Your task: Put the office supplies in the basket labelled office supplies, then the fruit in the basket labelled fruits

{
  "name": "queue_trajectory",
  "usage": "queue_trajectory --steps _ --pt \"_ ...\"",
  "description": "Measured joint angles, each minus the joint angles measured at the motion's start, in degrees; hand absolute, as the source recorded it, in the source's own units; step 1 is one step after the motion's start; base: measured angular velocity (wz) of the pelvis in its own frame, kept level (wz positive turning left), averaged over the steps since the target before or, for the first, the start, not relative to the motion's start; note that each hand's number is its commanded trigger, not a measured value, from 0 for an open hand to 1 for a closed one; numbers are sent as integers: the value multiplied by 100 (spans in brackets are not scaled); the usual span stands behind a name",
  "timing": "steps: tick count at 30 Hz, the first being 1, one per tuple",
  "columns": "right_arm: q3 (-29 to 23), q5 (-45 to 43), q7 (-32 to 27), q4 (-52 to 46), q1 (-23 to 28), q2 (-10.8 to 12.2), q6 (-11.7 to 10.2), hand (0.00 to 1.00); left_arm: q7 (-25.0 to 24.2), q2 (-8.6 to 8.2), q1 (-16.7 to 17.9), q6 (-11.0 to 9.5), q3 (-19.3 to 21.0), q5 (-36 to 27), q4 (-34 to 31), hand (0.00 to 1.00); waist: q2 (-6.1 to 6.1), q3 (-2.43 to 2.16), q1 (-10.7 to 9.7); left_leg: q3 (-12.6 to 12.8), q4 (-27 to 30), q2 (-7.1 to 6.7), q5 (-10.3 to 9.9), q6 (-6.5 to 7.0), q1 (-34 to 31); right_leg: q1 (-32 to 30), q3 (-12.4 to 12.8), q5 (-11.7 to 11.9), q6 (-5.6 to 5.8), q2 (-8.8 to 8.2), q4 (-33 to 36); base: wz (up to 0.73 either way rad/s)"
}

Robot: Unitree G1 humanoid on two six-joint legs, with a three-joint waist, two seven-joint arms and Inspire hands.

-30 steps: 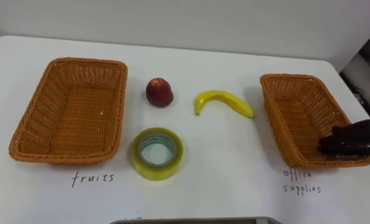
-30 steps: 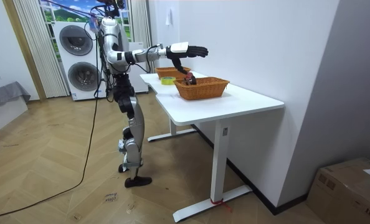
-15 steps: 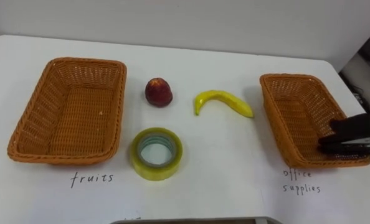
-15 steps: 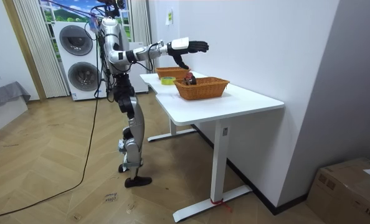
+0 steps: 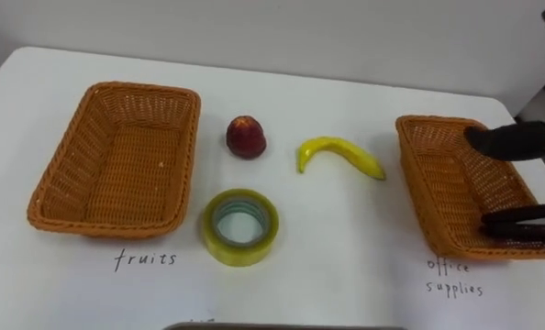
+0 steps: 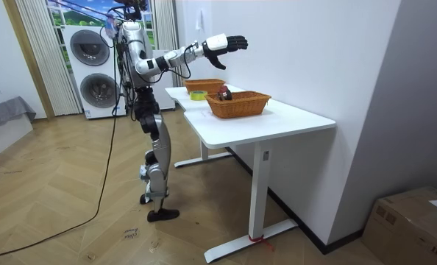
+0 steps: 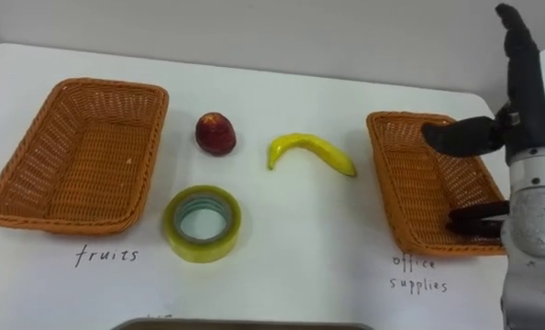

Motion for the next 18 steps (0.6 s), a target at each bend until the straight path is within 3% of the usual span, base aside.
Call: queue_trajectory --steps 4,8,13,18 --pt "168 162 0 -45 -163 0 5 0 -4 7 1 78 -39 14 11 0 28 -5 -12 -3 1 -2 1 1 0 4 -13 0 0 -4 2 0" --pt "677 382 114 -164 -350 0 60 0 -5 38 0 84 -230 -38 11 0 22 -9 8 -11 3 3 9 -1 21 4 -147 0 0 -17 54 1" --pt "1052 392 369 -263 -503 2 63 0 2 81 -6 84 -357 -36 4 0 2 -2 137 -56 17 -1 12 2 7 7 -231 0 0 -33 71 4" --pt "1228 438 546 -262 -589 16 68 0 14 125 10 93 -470 -33 -135 0 -39 16 265 -215 66 -36 24 25 -66 19 -471 -1 1 -93 69 16"
